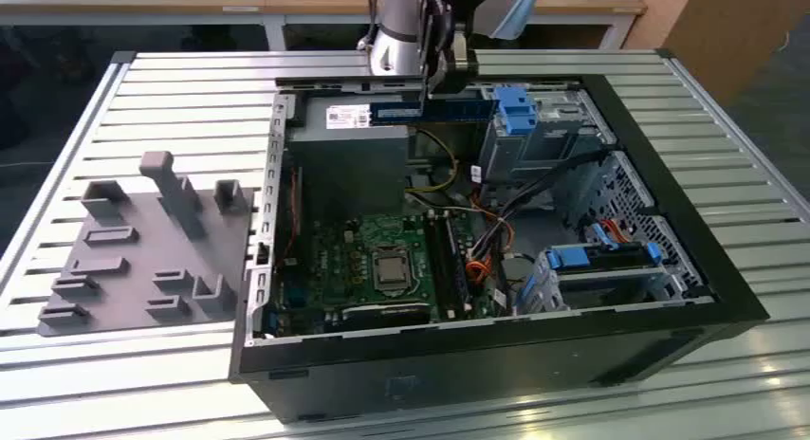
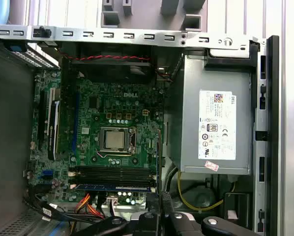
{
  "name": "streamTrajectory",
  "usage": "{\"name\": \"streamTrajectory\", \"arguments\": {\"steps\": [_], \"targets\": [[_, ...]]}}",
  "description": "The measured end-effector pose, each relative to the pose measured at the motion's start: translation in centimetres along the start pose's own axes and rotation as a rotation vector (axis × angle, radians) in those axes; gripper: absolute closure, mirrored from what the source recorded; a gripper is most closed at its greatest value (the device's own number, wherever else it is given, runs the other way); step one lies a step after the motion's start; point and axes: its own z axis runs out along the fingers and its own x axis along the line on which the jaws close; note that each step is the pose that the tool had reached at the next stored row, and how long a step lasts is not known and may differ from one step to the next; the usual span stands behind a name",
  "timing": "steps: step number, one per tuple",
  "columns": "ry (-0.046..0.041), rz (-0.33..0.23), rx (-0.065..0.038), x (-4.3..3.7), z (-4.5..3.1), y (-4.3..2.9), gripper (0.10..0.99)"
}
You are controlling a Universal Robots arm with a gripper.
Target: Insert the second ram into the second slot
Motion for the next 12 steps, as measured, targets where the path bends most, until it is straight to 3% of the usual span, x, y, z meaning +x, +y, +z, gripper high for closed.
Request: {"name": "streamTrajectory", "arguments": {"steps": [12], "targets": [[0.0000, 0.000, 0.000, 0.00, 0.00, 0.00, 0.949]]}}
